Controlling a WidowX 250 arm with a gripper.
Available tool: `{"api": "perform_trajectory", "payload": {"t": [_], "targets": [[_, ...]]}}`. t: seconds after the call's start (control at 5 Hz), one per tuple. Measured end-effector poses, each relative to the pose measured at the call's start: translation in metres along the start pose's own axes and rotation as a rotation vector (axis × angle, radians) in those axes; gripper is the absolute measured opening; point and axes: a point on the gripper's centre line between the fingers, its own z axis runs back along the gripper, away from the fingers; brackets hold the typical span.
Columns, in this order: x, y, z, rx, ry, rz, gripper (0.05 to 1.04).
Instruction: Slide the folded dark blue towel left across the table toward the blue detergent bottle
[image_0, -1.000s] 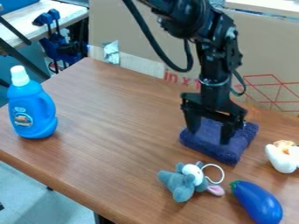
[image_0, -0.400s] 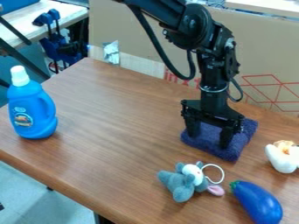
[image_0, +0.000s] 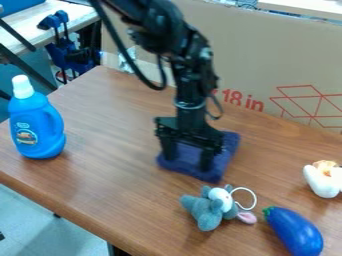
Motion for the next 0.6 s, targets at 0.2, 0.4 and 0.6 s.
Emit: {"api": "perform_trajectory", "payload": {"t": [0.2,0.4,0.6], "targets": [[0.001,0.027,-0.001,0.018,0.01,0.004,1.001],[0.016,0.043,-0.003,0.013,0.002,-0.019,1.001],[0.025,0.048,-0.002,0.005,-0.014,-0.027,1.001]]}}
